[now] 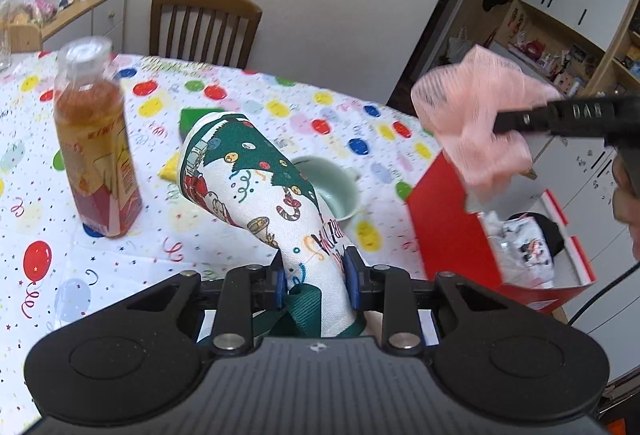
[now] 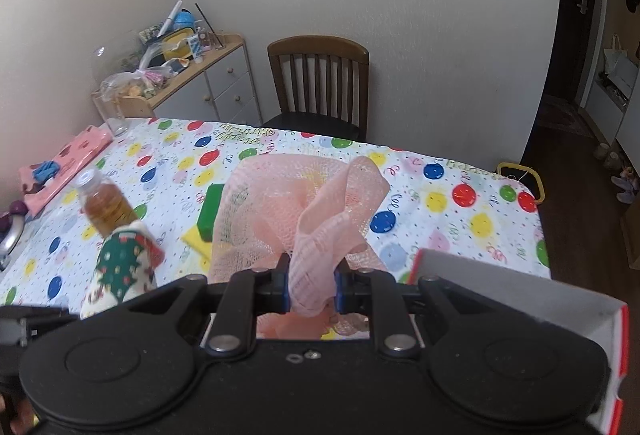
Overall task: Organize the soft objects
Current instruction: 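Lift the cloth and bath puff with both tools and carry them over the shoebox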
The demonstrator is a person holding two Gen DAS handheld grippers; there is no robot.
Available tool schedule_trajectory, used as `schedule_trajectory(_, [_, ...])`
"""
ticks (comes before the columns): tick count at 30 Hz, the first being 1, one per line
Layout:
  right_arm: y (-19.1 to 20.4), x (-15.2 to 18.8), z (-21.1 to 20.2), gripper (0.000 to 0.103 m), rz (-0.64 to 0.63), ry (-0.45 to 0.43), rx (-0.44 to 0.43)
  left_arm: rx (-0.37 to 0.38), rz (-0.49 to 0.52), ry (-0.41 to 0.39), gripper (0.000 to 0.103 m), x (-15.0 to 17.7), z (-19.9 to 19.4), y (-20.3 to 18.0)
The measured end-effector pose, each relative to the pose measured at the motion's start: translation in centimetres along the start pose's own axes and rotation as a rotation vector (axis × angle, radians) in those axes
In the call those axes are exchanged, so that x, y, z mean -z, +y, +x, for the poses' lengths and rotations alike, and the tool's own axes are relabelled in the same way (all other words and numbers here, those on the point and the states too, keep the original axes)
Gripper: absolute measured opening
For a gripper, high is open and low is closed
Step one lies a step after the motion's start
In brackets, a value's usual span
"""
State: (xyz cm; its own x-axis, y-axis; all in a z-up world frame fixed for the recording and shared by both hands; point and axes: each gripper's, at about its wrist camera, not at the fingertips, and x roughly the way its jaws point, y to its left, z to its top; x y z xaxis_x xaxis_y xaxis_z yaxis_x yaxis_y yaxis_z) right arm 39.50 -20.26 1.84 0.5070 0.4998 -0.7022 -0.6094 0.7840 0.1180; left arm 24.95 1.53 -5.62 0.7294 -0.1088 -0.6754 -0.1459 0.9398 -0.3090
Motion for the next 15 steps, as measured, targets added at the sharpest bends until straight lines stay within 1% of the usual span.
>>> schedule_trajectory(6, [-2.1,1.5,-3.6,0.018,0.015,-0.022,-0.018,0.028,0.017,-0.030,0.028,-0.7,-1.9,-3.3])
schedule_trajectory(12, [-4.8,2.8,-6.6,0.018,0.029,-0.049,-0.027,0.050,0.067,-0.073,0.028,-2.3,-3.0,-7.4])
schedule_trajectory(15, [-6.4,3.4,-7.9,0.018,0.036,-0.067,-0.015,0.063,0.096,-0.101,0.028,-3.4,-3.2,-9.7])
